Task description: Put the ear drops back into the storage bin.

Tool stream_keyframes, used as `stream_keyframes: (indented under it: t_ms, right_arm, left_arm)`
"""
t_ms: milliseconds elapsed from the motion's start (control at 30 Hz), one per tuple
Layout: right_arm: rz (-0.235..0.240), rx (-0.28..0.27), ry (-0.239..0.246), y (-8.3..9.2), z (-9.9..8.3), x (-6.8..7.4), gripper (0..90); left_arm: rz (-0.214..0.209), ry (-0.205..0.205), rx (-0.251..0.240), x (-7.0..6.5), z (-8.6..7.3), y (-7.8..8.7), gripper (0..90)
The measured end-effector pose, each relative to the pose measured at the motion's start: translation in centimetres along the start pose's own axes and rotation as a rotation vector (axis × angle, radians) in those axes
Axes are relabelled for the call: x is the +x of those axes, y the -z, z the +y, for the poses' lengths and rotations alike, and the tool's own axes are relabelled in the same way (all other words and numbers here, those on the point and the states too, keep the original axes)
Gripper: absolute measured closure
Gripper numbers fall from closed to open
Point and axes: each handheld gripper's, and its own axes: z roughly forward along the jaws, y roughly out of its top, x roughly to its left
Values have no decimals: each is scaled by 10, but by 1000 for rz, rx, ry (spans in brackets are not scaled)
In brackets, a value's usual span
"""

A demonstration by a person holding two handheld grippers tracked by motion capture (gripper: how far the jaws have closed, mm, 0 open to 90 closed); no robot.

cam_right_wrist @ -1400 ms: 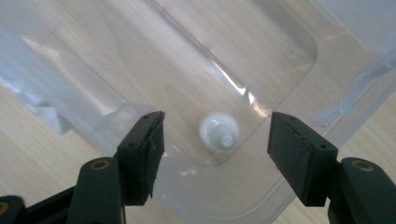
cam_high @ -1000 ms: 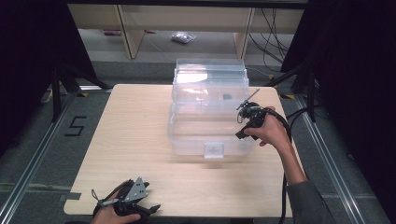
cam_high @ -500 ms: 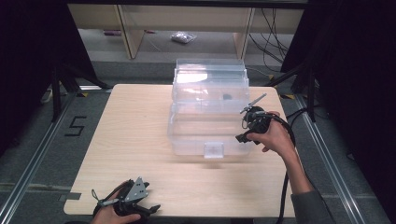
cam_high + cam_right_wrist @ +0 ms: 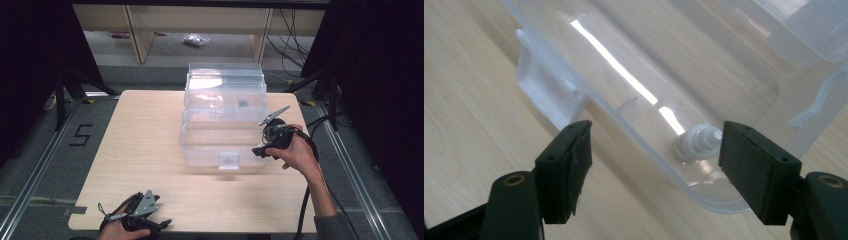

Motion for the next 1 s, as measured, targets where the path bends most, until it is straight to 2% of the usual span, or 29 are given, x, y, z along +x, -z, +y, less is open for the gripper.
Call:
stream_keyframes:
  t_ms: [33,100,233,267,333,367,400,433,467,500,533,600,667,700,733,767,833,867,900,967,1000]
  right_arm:
    - [-5,-13,21,0,-2,0,297]
    - [-3,-22,9,2,-4,3,294]
    - [2,-57,19,3,-9,6,288]
    - [14,-47,2,3,-10,8,288]
    - [7,-70,17,3,-12,9,286]
    - [11,-69,7,4,-13,12,285]
    - [24,-80,23,4,-15,11,286]
    - [10,-86,16,5,-15,12,285]
    - [12,-80,30,5,-16,12,285]
    - [15,-73,12,5,-16,14,284]
    - [21,-84,28,5,-16,13,281]
    - [10,-79,31,4,-17,15,281]
    - [18,-79,21,3,-19,19,281]
    - [18,-87,49,3,-20,18,280]
    - [21,-74,33,4,-20,20,280]
    - [21,-86,45,5,-22,20,279]
    - [25,-84,31,5,-23,22,276]
    - [26,-90,42,5,-24,22,275]
    - [21,-89,31,5,-24,24,274]
    - [24,-99,57,4,-26,24,271]
    - [33,-93,46,3,-26,24,267]
  left_arm:
    - [1,1,0,0,0,0,163]
    - [0,2,-1,0,0,0,163]
    - [0,1,1,0,0,0,163]
    - [-1,0,2,0,0,0,163]
    - [-1,0,2,0,0,0,163]
    - [0,1,0,0,0,0,163]
    - [0,1,0,0,0,0,163]
    - [0,1,0,0,0,0,163]
    - [-1,1,0,0,0,0,163]
    - [-2,1,-1,0,0,0,163]
    - [0,-24,2,1,1,1,163]
    - [-5,-22,-1,1,1,0,163]
    - [-6,-23,2,1,1,1,163]
    - [-5,-21,1,1,1,1,163]
    - [-3,-22,2,1,1,1,163]
    - [-4,-22,2,1,1,1,163]
    - [-5,-12,-3,0,1,1,163]
    - [-1,-19,-2,1,2,1,163]
    - [-2,-19,-2,1,2,1,163]
    - [-4,-2,-2,0,1,1,163]
    - [-5,-27,1,1,1,1,163]
